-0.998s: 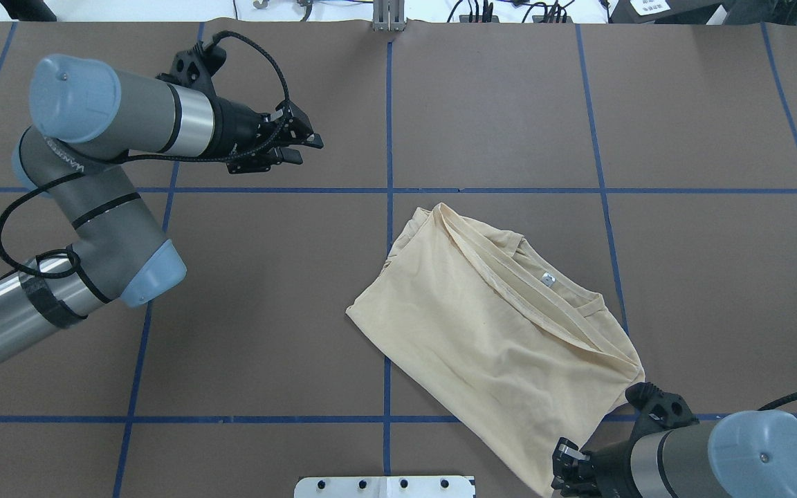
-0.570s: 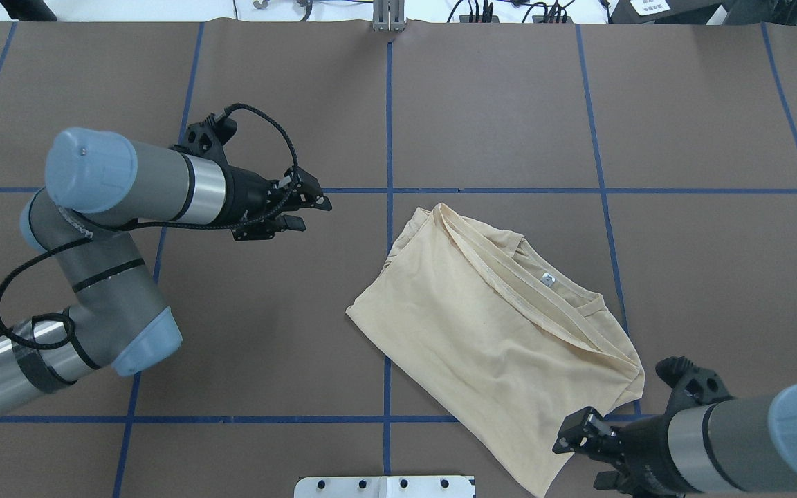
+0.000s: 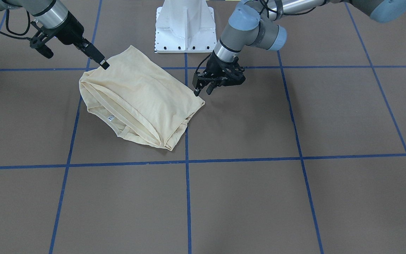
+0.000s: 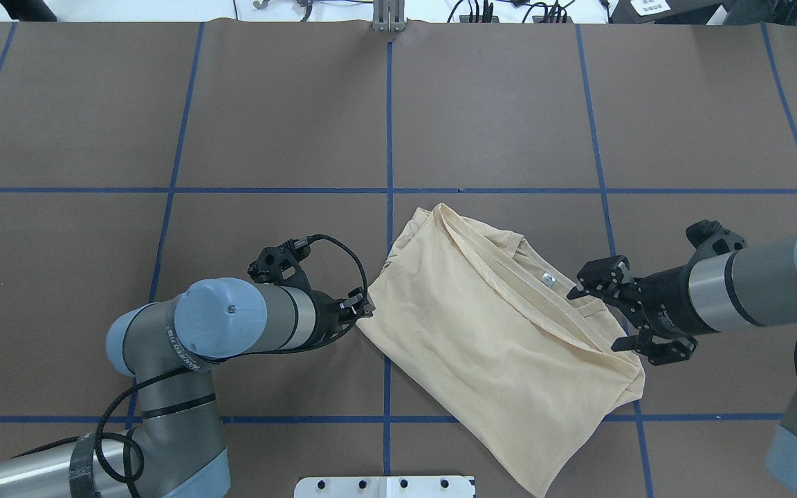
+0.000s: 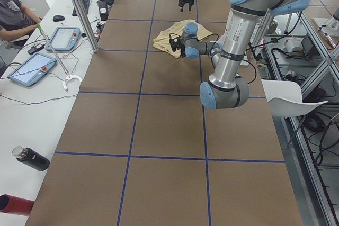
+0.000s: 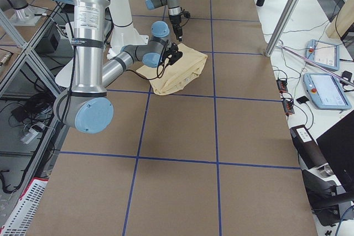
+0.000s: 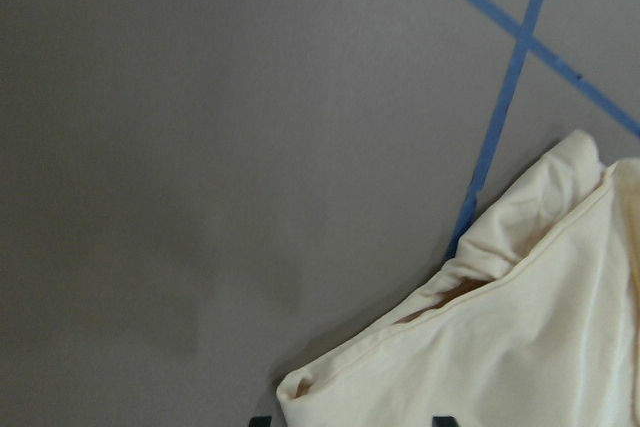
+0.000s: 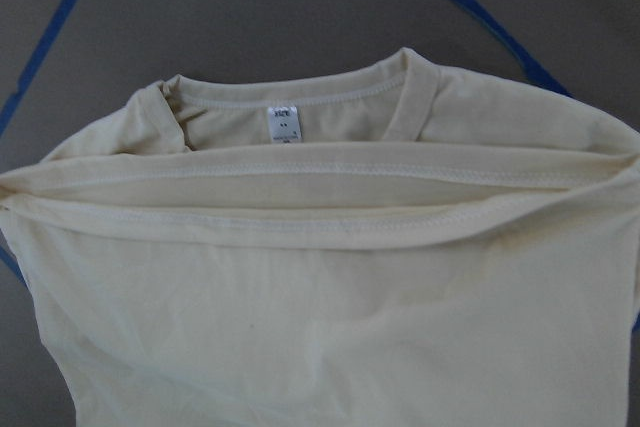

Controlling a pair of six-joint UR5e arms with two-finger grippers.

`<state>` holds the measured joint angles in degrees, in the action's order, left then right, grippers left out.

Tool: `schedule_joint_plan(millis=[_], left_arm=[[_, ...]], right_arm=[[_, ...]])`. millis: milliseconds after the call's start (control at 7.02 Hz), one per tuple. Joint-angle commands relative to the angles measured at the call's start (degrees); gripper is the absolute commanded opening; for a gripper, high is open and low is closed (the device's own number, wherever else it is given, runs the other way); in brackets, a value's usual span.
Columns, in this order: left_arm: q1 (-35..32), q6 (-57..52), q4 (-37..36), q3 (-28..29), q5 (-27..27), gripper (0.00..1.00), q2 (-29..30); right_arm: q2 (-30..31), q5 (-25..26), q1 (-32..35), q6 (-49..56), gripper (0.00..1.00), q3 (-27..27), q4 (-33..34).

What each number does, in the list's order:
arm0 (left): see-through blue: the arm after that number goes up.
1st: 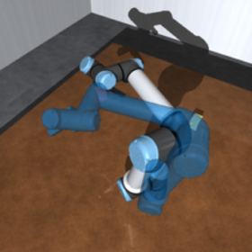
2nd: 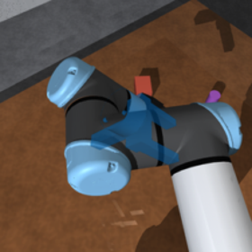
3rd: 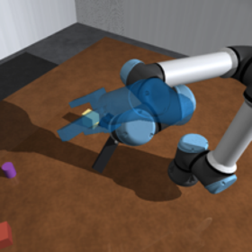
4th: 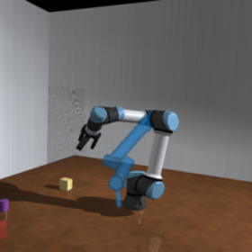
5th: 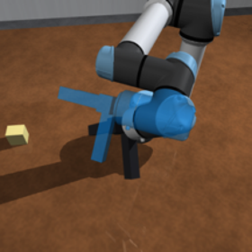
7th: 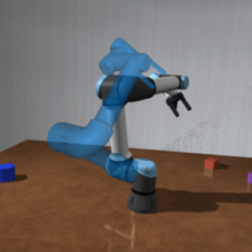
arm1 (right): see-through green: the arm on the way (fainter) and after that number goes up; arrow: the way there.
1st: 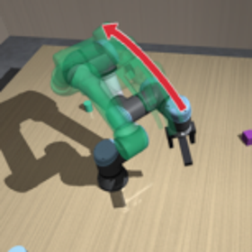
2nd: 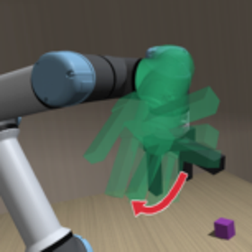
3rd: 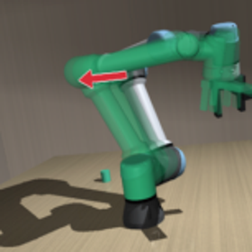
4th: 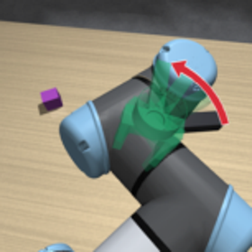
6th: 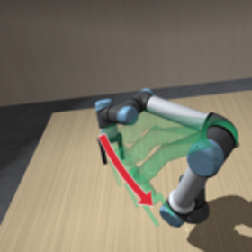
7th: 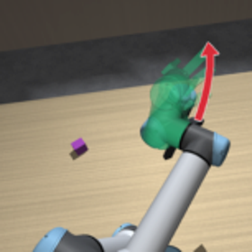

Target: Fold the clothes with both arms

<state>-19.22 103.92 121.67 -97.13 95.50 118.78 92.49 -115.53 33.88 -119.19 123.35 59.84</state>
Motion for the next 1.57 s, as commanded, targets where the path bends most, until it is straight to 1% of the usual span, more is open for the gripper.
schedule_joint_plan(millis=[0, 285, 713, 855, 998, 1140, 1283, 1425], left_arm=[[0.59, -0.21, -0.30, 2.29, -0.49, 0.61, 1.45], [0.32, -0.82, -0.30, 2.73, -1.63, 0.57, 1.45], [0.06, -1.00, -0.30, 3.52, -1.81, 0.49, 1.36], [0.06, -0.91, -0.21, 3.52, -2.07, 0.39, 1.36], [0.06, -0.91, -0.21, 3.61, -2.85, 0.12, 1.45], [-0.46, -1.08, -0.21, 3.61, -2.86, 0.00, 1.36], [-1.69, -3.35, -0.21, 3.52, -2.86, 0.00, 1.45], [-4.48, -7.29, -0.21, 3.61, -2.69, 0.00, 1.54]], right_arm=[[-1.43, -0.14, 1.80, 2.89, 1.00, -3.45, 0.01], [-1.70, 0.39, 1.80, 3.17, 1.00, -4.43, 0.01], [-1.79, 0.48, 1.98, 3.52, 1.00, -5.13, 0.01], [-1.79, 0.48, 1.98, 4.05, 1.00, -5.48, 0.01], [-1.96, 0.48, 1.98, 4.05, 1.00, -5.75, 0.01], [-3.01, 0.57, 1.98, 4.05, 1.00, -6.62, 0.01], [-3.54, 0.57, 1.98, 4.05, 1.00, -7.24, 0.01], [-3.81, 0.57, 1.98, 4.05, 1.00, -7.59, 0.01]])
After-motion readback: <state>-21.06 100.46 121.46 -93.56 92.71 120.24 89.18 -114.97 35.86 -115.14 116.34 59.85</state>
